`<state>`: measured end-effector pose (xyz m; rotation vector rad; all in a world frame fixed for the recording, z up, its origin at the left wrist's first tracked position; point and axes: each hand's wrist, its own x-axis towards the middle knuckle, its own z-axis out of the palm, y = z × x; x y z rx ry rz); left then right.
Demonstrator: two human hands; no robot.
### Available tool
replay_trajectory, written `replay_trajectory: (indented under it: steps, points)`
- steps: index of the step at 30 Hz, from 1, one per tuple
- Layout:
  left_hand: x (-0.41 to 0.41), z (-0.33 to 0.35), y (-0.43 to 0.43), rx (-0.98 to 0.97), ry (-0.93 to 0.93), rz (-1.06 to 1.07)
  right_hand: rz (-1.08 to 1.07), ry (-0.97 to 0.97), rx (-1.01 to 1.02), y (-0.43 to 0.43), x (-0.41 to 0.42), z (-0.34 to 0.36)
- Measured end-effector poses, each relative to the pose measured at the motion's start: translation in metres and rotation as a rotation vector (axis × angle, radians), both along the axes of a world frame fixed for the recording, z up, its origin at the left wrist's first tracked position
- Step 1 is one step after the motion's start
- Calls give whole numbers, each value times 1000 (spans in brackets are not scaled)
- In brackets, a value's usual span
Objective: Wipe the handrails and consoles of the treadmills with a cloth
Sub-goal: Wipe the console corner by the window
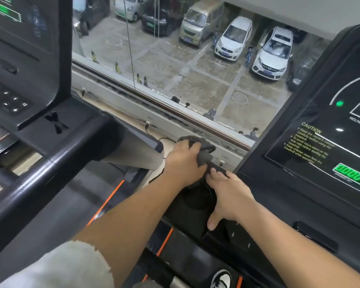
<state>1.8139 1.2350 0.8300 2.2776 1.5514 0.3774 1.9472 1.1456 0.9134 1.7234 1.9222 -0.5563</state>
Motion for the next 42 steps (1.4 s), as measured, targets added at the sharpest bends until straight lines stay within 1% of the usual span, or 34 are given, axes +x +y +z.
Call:
replay_trajectory:
  steps: [1, 3, 5, 7, 9, 11, 13, 14, 17, 19, 21, 24, 26, 29, 33, 35, 37, 39, 41, 42]
  points:
    - [-13, -2, -15, -6, -53, 71, -12, 9, -3, -1, 0, 1]
    - [-43, -1, -48, -110, -111, 197, -25, 30, -8, -1, -2, 2]
    - [-74, 1, -81, -228, -66, 250, -31, 32, -14, -1, -2, 0]
    - [-106, 5, -112, -298, -12, 276, -33, 37, -13, -2, 0, -2]
    - [-130, 9, -134, -325, 50, 309, -21, 52, 17, -5, 0, -1]
    - [-137, 13, -143, -310, 114, 319, -15, 47, 39, -8, -2, 2]
    - [-130, 12, -132, -294, 160, 317, -27, 32, 68, -13, -5, 2]
    - [-124, 10, -120, -308, 134, 329, -33, 19, 94, -15, -6, 0]
    - [-107, -1, -62, -457, -60, 340, -70, -4, 160, -27, -7, -4]
    - [-93, -2, -37, -477, -137, 317, -103, -11, 190, -34, -8, -7]
    - [-81, 1, -36, -435, -164, 331, -140, 10, 210, -40, -7, -10]
    - [-84, 7, -76, -308, -175, 323, -193, 56, 225, -46, 0, -16]
    - [-100, 2, -111, -276, -114, 316, -194, 75, 214, -48, 5, -20]
    - [-124, -3, -153, -210, -29, 363, -204, 125, 209, -50, 9, -21]
    - [-125, -5, -159, -197, 56, 363, -98, 146, 185, -55, 15, -14]
    - [-108, -3, -143, -157, 115, 347, 16, 78, 177, -52, 21, -4]
    - [-81, -4, -126, -26, 193, 230, 166, -44, 219, -42, 28, 8]
    - [-51, -6, -123, 85, 242, 31, 248, -138, 249, -34, 36, 11]
    - [-27, -6, -131, 122, 230, -162, 270, -160, 271, -31, 41, 4]
    - [-21, -2, -135, 110, 214, -218, 267, -155, 282, -31, 42, 1]
